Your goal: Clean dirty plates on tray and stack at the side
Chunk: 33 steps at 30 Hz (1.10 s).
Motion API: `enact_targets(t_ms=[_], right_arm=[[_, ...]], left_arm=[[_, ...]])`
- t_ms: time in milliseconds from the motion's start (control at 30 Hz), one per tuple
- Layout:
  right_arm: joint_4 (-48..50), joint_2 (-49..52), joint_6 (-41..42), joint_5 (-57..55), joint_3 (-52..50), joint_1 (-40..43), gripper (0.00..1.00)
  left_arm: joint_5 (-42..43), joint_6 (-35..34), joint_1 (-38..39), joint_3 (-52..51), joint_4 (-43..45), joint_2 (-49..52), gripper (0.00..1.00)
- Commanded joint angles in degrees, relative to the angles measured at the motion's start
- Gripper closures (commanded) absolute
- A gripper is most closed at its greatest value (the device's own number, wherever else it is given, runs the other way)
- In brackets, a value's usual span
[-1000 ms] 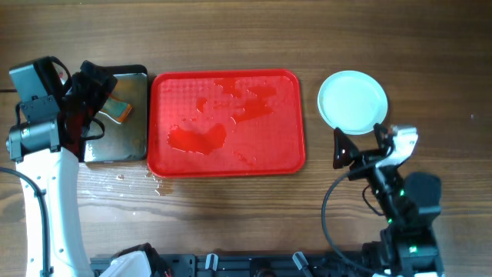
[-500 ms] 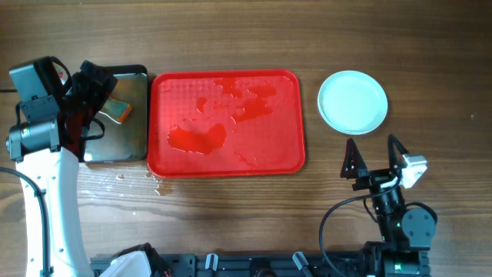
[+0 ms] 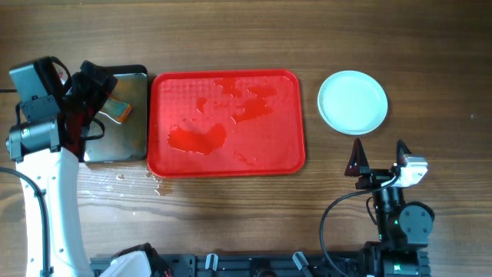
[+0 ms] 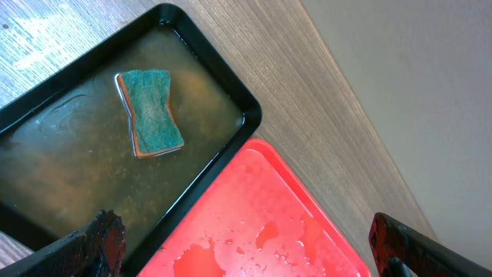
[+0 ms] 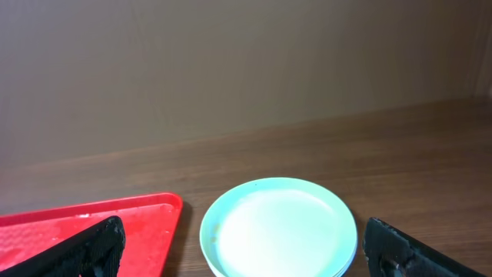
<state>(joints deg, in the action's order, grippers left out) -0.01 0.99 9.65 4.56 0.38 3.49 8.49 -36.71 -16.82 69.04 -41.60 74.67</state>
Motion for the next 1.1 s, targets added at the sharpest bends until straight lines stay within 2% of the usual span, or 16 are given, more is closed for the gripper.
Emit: enact_targets(t_ms=[0, 867, 933, 1067], right_arm=[[0.02, -0.85, -2.12, -1.38, -0.09, 0.22, 0.00], [0.07, -0.79, -2.12, -1.40, -0.09, 0.24, 0.00], [0.07, -0.79, -2.12, -1.40, -0.09, 0.24, 0.00], [0.07, -0.79, -2.12, -1.40, -0.09, 0.24, 0.00]], left_arm=[[0.48, 0.31, 0.04, -0.02, 0.13, -0.42, 0.00], [-0.02, 0.50, 0.04, -0.02, -0.04, -0.42, 0.00], [-0.59, 0.50, 0.04, -0.02, -1.42, -0.42, 0.00], [-0.63, 0.52, 0.39, -0.39, -10.25, 0.37, 0.00]])
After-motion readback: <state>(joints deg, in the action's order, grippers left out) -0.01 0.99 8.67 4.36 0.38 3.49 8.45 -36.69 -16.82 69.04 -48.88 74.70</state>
